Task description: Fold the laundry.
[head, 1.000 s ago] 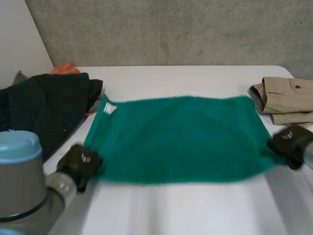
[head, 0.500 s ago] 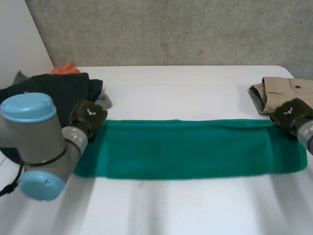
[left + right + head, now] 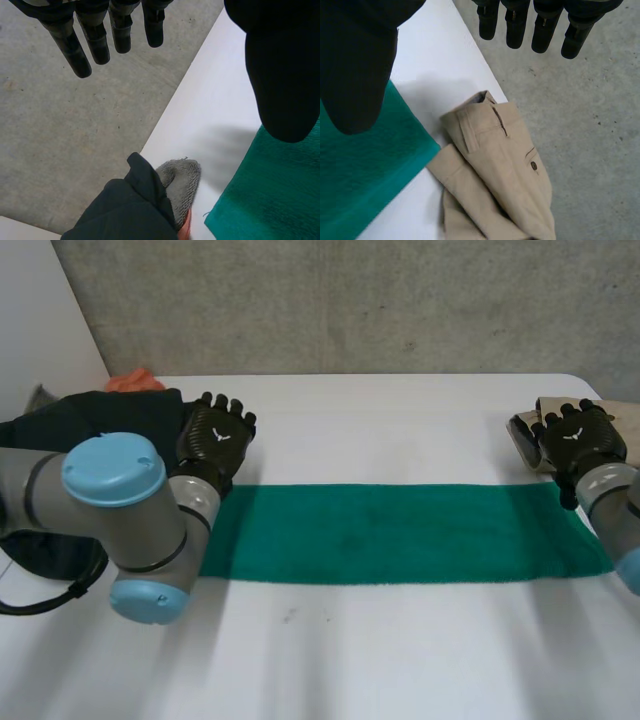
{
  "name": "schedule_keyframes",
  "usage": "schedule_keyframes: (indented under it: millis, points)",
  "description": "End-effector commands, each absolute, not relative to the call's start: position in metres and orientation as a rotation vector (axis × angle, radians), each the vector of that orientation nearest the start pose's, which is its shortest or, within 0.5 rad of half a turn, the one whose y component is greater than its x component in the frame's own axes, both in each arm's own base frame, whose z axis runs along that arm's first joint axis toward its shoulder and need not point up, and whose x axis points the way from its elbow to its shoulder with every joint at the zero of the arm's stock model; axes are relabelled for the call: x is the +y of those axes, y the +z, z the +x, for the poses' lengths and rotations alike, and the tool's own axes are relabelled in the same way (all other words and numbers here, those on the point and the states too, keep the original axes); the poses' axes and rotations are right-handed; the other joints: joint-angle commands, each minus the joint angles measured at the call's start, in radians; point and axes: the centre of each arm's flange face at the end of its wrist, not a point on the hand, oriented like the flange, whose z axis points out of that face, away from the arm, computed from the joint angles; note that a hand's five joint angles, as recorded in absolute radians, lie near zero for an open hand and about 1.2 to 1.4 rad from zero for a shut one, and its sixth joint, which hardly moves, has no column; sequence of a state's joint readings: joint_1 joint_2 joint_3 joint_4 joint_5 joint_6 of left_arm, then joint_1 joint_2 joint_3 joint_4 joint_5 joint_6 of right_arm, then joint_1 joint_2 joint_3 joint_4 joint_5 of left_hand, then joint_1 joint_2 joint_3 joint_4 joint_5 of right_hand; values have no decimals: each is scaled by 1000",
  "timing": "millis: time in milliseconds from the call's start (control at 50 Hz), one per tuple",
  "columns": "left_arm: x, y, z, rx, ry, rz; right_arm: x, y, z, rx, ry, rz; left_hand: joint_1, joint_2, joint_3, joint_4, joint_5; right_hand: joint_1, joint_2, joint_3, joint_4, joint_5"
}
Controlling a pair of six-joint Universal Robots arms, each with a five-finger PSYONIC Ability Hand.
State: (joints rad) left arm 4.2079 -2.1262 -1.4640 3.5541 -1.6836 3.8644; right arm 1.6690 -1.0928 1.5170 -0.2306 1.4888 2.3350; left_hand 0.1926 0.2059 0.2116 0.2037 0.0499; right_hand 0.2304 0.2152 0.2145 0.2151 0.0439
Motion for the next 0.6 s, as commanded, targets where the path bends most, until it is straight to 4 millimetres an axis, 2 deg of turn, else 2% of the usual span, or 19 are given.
schedule_keyframes:
  millis: [20,80,160,220,260,300,320,340,420,440,520,600]
  points:
    - [-279,185,-290,1821,-1995,1120,-337,175,138,2540,-1944,-1249,-18,-31,-37,-29,-50,-56,-41,-40,-41,-44]
    - [-271,185,-286,1856,-2000,1108,-333,164,121,2575,-1841,-1226,-18,-31,-37,-29,-50,24,40,40,40,36]
    - [-268,184,-285,1890,-2014,1095,-335,160,110,2581,-1814,-1175,-18,-31,-37,-29,-50,80,96,96,96,92]
    - [-268,184,-286,1900,-2024,1089,-336,152,106,2594,-1779,-1164,-18,-31,-37,-29,-50,104,119,120,119,116]
    - [-268,185,-287,1899,-2028,1086,-338,142,103,2609,-1735,-1157,-18,-31,-37,-29,-50,247,262,263,263,259]
    - [-268,185,-287,1899,-2029,1088,-340,138,101,2620,-1720,-1148,-18,-31,-37,-29,-50,546,561,561,561,558]
    - [-267,185,-287,1898,-2029,1088,-343,135,96,2638,-1714,-1136,-18,-31,-37,-29,-50,1123,1138,1139,1138,1135]
    - [-267,185,-287,1897,-2031,1087,-345,136,92,2651,-1721,-1119,-18,-31,-37,-29,-50,1165,1181,1181,1181,1177]
    - [-267,191,-287,1885,-2046,1074,-355,141,65,2732,-1771,-1049,-18,-31,-37,-29,-50,1166,1181,1182,1181,1178]
    - [-267,194,-286,1881,-2050,1070,-360,145,53,2766,-1800,-1018,-18,-31,-37,-29,-50,1166,1181,1182,1181,1178]
    - [-264,205,-285,1860,-2078,1051,-372,155,23,2865,-1885,-1012,-18,-31,-37,-29,-50,1166,1181,1182,1181,1178]
    - [-263,212,-282,1849,-2092,1035,-374,165,12,2904,-1934,-1071,-18,-31,-37,-29,-50,1166,1181,1182,1181,1178]
